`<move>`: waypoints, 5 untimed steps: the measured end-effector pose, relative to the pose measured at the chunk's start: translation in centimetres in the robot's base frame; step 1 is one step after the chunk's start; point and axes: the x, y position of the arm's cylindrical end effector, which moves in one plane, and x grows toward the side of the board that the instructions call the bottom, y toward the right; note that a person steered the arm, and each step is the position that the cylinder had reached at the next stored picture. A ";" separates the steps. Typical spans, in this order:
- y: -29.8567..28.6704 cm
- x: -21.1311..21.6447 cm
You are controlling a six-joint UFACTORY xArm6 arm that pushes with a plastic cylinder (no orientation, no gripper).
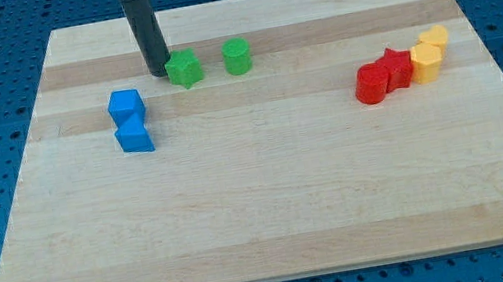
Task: Move the arm towards the top right corner
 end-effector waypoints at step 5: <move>-0.6 -1.5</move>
